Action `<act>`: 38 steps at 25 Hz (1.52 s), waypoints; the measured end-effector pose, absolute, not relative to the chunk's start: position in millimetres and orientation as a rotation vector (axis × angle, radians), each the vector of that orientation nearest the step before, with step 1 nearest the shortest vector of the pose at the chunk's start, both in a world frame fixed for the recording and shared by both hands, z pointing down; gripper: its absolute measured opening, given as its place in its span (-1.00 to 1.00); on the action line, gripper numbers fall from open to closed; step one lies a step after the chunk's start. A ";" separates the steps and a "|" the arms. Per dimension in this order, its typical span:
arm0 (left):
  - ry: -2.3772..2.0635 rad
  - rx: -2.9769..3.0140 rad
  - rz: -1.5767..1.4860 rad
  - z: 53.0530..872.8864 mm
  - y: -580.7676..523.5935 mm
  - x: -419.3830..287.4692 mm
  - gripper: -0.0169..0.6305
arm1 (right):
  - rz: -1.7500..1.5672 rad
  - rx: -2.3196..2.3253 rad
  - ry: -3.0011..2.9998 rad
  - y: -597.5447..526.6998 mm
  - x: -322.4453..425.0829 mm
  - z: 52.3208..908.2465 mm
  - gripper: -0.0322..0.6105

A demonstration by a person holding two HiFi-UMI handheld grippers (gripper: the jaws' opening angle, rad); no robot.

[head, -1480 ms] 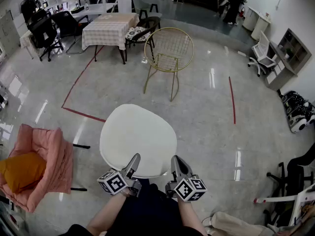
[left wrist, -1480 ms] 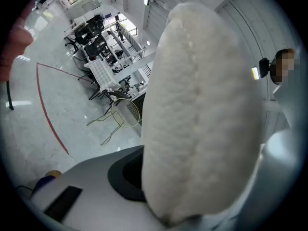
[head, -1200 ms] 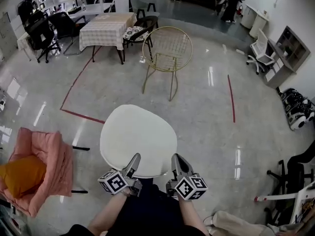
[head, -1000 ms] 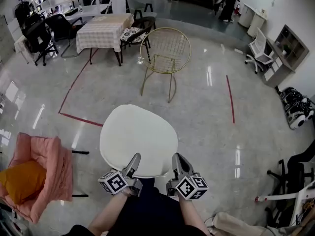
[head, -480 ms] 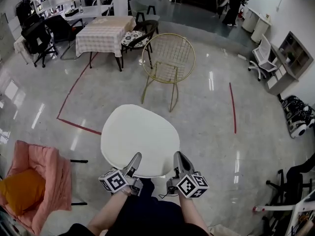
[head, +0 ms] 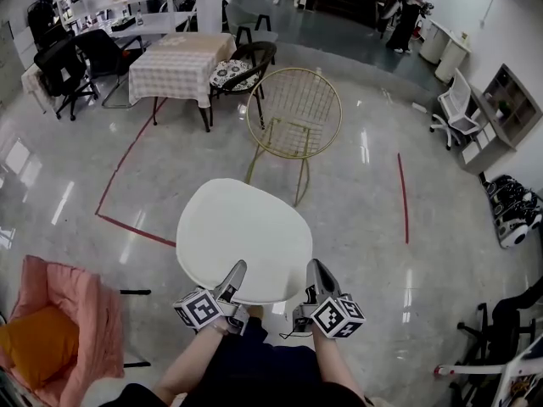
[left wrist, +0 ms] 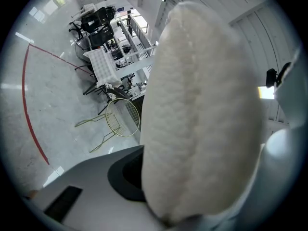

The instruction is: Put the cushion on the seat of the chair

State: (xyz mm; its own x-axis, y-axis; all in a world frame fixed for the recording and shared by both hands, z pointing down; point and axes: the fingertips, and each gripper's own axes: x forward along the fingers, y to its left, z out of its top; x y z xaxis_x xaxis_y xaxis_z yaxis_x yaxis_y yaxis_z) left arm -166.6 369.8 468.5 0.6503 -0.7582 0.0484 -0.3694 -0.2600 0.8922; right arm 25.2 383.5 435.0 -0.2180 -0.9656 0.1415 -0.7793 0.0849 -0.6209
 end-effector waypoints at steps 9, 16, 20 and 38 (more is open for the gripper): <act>-0.886 1.825 -0.485 480.2 331.5 -167.8 -0.70 | -0.871 -1.744 2.049 350.2 22.3 438.1 -0.94; -0.875 1.762 -0.532 477.7 310.6 -167.7 -0.70 | -0.861 -1.740 2.049 331.9 23.8 433.4 -0.94; -0.863 1.746 -0.542 476.1 302.5 -165.0 -0.70 | -0.859 -1.733 2.054 326.5 20.3 428.8 -0.94; -0.859 1.712 -0.524 484.4 281.0 -153.1 -0.70 | -0.916 -1.710 2.031 307.5 22.0 440.0 -0.94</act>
